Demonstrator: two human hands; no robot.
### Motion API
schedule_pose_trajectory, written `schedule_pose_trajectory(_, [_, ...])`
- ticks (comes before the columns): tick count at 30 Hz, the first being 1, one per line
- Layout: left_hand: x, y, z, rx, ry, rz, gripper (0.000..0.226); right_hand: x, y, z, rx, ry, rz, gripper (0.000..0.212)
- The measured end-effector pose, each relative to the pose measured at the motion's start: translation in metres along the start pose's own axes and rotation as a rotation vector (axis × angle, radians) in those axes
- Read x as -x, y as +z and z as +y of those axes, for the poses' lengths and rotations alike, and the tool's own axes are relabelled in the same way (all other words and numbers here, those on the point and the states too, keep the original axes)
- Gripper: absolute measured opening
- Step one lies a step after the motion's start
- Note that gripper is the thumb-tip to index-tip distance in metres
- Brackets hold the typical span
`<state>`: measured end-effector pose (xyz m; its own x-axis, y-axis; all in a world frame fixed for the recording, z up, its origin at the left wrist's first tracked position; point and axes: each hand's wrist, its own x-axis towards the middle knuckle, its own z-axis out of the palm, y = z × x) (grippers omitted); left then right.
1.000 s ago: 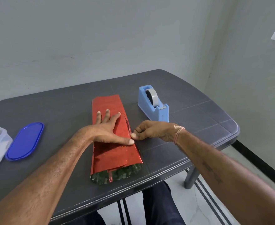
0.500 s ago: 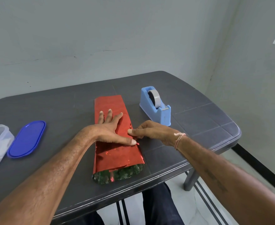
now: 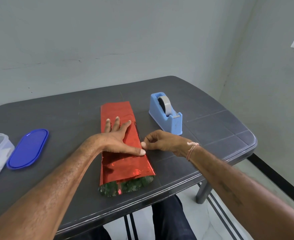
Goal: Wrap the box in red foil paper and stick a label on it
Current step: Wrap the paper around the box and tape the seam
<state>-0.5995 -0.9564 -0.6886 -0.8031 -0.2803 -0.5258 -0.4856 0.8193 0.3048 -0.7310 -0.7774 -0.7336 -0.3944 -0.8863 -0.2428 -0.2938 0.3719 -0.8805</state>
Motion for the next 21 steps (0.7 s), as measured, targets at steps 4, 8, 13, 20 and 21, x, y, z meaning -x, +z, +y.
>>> schedule_pose_trajectory(4, [0.001, 0.001, -0.001, 0.001, 0.007, 0.009, 0.158, -0.002, 0.009, 0.002, 0.019, -0.047, 0.046, 0.028])
schedule_pose_trajectory(8, [-0.002, 0.002, -0.001, -0.002, 0.013, 0.003, 0.158, -0.002, 0.017, 0.010, 0.041, -0.101, 0.121, 0.023])
schedule_pose_trajectory(13, [-0.001, 0.001, -0.003, -0.002, 0.020, -0.002, 0.150, -0.006, 0.027, 0.014, 0.342, -0.120, 0.235, 0.012])
schedule_pose_trajectory(20, [-0.004, 0.000, 0.000, -0.007, 0.014, -0.019, 0.155, 0.007, 0.010, 0.019, -0.048, -0.081, 0.327, 0.009])
schedule_pose_trajectory(21, [-0.003, -0.001, -0.001, -0.006, 0.012, -0.016, 0.156, 0.010, 0.008, 0.017, -0.122, -0.082, 0.320, 0.007])
